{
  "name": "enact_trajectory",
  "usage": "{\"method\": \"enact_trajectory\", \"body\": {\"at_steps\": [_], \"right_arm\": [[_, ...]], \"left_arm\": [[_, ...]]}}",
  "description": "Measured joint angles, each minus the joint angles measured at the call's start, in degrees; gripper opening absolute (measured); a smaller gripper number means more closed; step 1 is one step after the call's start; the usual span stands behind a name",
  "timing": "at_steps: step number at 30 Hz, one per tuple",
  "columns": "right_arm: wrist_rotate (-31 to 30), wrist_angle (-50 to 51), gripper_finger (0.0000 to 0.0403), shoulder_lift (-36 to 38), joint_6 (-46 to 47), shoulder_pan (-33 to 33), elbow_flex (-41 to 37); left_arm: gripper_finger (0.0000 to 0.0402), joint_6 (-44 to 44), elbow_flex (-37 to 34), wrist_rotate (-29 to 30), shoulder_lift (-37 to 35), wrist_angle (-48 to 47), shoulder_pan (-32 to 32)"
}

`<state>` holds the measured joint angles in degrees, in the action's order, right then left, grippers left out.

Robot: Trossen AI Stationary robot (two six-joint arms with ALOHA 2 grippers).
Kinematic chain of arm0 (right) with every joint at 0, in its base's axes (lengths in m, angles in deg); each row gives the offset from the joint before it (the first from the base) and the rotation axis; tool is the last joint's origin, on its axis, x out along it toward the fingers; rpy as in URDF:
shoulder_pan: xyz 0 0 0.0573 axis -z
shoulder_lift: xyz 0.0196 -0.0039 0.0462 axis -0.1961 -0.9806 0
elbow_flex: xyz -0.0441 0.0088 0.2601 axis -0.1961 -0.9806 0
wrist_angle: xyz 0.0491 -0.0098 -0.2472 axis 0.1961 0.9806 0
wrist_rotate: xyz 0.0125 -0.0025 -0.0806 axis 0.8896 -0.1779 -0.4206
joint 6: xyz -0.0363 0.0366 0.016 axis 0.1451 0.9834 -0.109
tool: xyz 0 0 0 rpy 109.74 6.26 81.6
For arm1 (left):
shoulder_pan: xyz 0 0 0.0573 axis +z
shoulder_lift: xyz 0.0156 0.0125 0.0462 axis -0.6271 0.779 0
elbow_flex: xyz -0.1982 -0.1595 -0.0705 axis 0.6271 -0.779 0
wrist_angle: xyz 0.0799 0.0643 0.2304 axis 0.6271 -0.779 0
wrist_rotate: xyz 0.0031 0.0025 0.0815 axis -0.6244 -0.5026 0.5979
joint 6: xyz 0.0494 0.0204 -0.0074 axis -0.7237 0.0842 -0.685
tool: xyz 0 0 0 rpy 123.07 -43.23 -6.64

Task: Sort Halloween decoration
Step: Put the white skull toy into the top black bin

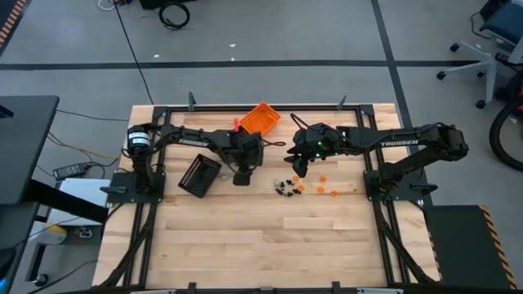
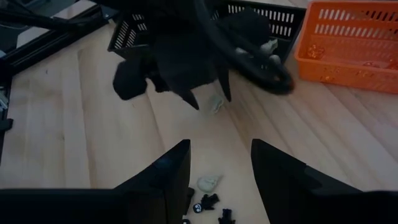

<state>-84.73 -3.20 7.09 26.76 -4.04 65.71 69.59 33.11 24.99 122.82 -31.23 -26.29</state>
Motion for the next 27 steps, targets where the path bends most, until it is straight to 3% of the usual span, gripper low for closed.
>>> {"method": "enact_trajectory", "body": {"at_steps": [11, 21, 27], "right_arm": [[0.00, -0.03, 0.0173, 0.00, 1.05, 0.00, -0.02], [0.00, 0.41, 0.0173, 0.00, 1.05, 0.00, -0.02], [0.00, 0.46, 0.0173, 0.00, 0.90, 0.00, -0.02]], "left_arm": [[0.0133, -6.06, 0.25, 0.46, 3.52, -0.85, -0.20], [0.0011, -5.28, 0.32, 0.37, 4.15, -0.46, -0.43], [0.0003, -3.70, 0.27, 0.21, 4.61, -0.35, -0.58]]}}
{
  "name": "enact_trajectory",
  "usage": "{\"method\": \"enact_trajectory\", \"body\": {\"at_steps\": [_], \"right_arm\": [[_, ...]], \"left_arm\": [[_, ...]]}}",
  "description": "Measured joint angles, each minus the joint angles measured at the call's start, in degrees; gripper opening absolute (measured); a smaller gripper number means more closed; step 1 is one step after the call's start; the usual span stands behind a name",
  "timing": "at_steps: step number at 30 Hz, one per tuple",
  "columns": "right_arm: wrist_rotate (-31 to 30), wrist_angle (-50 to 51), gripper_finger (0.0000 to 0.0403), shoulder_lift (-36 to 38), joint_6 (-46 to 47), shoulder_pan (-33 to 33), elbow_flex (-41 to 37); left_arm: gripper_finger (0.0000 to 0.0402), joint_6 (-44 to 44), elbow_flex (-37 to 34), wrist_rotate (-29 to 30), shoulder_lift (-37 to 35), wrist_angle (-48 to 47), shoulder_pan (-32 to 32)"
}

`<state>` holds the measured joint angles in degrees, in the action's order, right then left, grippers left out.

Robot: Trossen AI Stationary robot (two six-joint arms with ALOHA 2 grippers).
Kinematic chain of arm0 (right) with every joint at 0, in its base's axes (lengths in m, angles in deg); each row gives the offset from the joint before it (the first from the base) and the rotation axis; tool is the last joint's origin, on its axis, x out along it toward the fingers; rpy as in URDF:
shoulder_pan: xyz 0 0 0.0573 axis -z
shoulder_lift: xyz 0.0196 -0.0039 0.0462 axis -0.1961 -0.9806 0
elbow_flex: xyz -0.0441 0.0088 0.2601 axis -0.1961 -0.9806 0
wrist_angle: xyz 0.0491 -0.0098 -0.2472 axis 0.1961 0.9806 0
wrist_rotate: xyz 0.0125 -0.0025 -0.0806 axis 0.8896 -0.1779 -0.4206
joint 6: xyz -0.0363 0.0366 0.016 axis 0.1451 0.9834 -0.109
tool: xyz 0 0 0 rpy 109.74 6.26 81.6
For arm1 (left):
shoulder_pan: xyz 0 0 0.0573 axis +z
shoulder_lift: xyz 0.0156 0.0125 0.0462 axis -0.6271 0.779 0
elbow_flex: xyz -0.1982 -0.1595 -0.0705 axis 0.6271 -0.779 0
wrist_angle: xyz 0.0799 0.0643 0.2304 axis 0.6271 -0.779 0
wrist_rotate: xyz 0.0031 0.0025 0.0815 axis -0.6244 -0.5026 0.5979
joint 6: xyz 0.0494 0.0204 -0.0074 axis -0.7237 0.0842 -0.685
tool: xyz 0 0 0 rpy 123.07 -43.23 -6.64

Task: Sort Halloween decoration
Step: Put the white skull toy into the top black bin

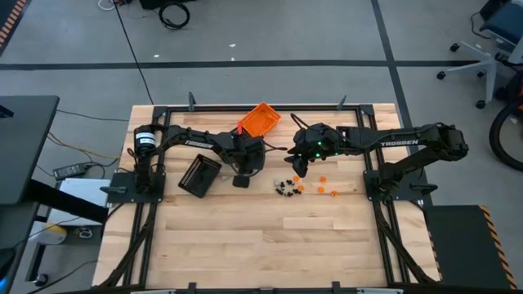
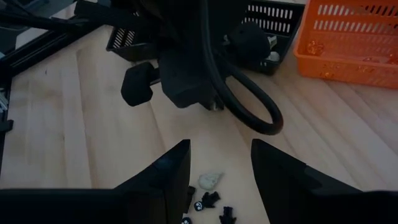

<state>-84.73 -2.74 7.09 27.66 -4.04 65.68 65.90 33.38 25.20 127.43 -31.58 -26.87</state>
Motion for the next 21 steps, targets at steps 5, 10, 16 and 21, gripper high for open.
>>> {"method": "enact_trajectory", "body": {"at_steps": [5, 10, 16, 21], "right_arm": [[0.00, 0.02, 0.0173, 0.00, -0.02, 0.00, 0.00], [0.00, 0.06, 0.0173, 0.00, -0.02, 0.00, 0.00], [0.00, 0.11, 0.0173, 0.00, -0.02, -0.01, 0.00], [0.00, 0.13, 0.0173, 0.00, 0.07, 0.00, 0.00]], "left_arm": [[0.0001, 1.64, -0.01, 0.22, -0.90, -0.13, 0.00], [0.0000, 2.00, 1.86, 0.88, -1.16, -4.19, -0.02], [0.0002, 2.29, 3.04, 0.93, -1.38, -4.41, -0.07], [0.0002, 3.42, 3.23, 1.07, -2.12, -4.44, -0.28]]}}
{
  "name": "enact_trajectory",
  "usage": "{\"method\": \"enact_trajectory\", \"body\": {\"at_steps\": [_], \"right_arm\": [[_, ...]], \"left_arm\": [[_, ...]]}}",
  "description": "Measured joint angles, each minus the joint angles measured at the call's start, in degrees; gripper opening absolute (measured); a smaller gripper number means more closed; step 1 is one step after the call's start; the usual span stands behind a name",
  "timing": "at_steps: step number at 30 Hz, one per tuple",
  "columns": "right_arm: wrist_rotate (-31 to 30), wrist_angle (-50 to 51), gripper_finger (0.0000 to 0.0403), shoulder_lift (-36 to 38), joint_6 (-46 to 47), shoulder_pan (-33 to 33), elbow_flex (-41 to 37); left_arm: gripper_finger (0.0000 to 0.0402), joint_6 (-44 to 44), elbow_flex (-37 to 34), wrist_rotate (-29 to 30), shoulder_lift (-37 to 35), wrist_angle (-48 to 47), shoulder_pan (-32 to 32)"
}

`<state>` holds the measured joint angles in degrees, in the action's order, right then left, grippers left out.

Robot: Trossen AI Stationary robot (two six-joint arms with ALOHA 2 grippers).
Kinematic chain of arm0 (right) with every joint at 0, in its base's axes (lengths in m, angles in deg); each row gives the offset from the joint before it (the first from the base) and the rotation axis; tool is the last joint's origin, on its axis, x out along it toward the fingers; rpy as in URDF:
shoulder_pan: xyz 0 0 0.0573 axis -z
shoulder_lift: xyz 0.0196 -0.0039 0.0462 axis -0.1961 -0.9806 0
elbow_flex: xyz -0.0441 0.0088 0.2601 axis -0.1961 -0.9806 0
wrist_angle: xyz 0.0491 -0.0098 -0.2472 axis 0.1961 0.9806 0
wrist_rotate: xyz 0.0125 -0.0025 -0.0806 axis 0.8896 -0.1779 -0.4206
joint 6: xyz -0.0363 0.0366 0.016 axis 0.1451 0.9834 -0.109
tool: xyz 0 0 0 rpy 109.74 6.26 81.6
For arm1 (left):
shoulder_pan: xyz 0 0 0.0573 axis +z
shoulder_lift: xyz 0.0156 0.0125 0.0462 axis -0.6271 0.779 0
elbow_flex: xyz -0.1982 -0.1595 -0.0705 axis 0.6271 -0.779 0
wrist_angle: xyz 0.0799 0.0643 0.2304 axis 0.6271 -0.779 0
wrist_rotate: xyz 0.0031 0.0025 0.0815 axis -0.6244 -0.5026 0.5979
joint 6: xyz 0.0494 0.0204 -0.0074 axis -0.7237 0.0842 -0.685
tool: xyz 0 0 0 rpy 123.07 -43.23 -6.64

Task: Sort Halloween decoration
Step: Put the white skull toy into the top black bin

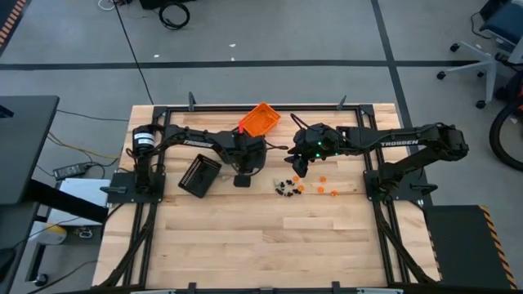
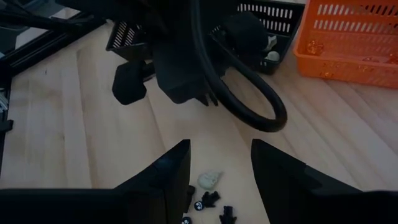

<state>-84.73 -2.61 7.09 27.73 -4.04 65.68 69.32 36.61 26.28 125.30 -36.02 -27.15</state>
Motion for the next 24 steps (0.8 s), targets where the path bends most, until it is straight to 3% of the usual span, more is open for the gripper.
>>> {"method": "enact_trajectory", "body": {"at_steps": [15, 24], "right_arm": [[-0.02, -0.60, 0.0173, 0.00, -0.52, 0.00, 0.00], [-0.03, -0.57, 0.0173, 0.00, -0.24, 0.00, 0.00]], "left_arm": [[0.0003, 1.81, 2.10, -0.47, -0.72, -4.62, 0.09], [0.0089, 1.74, 2.12, -2.27, -0.80, -8.79, 0.11]]}}
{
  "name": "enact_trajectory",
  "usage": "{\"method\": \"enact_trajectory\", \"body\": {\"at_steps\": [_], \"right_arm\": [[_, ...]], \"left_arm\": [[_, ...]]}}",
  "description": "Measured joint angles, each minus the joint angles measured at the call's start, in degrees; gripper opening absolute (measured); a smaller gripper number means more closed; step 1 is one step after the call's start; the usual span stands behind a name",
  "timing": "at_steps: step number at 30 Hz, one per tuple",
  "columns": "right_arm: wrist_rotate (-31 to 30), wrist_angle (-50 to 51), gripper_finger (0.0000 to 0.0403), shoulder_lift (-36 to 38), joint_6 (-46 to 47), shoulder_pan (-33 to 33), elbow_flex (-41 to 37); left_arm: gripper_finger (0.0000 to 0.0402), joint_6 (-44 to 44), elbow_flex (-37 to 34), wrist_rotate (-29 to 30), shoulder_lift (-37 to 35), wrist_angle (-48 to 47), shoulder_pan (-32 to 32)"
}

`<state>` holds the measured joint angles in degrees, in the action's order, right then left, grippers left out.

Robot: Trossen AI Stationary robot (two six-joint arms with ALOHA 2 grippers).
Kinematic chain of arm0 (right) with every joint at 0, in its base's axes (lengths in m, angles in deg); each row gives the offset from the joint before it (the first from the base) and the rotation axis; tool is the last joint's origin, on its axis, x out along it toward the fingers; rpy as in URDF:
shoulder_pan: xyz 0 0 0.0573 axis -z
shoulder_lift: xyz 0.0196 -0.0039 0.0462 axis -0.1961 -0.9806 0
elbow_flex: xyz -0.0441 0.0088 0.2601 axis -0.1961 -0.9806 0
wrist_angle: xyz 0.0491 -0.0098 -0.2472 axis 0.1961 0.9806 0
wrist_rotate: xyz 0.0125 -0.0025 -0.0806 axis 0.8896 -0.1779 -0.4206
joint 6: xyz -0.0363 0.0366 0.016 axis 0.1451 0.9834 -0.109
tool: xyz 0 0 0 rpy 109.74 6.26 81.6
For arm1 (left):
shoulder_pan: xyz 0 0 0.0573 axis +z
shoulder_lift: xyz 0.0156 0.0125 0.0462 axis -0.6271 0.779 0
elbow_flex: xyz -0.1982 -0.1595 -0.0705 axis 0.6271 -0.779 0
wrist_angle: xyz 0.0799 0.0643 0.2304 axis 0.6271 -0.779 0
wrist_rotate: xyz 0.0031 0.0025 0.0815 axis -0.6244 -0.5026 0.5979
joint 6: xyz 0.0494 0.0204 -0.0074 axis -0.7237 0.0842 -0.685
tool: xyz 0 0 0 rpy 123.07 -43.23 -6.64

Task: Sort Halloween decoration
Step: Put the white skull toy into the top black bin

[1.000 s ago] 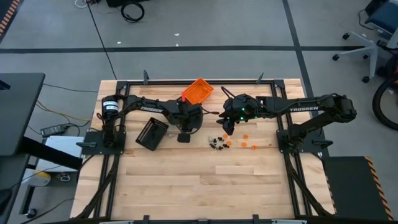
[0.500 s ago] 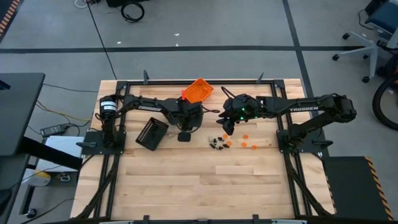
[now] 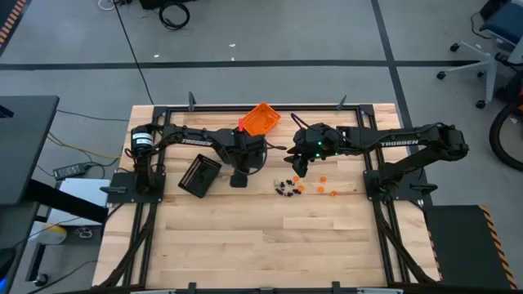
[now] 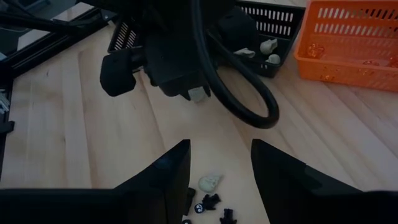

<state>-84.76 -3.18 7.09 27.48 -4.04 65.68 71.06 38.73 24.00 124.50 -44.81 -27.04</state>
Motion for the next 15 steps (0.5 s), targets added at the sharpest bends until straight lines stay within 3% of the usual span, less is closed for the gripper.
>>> {"method": "enact_trajectory", "body": {"at_steps": [7, 15], "right_arm": [[-0.21, -0.04, 0.0173, 0.00, 0.02, 0.00, 0.00], [-0.21, -0.02, 0.0173, 0.00, 0.10, 0.00, 0.00]], "left_arm": [[0.0149, -3.47, 0.00, -0.04, 0.00, -2.19, 0.00], [0.0160, -6.53, -0.07, -0.07, 0.68, -2.34, 0.30]]}}
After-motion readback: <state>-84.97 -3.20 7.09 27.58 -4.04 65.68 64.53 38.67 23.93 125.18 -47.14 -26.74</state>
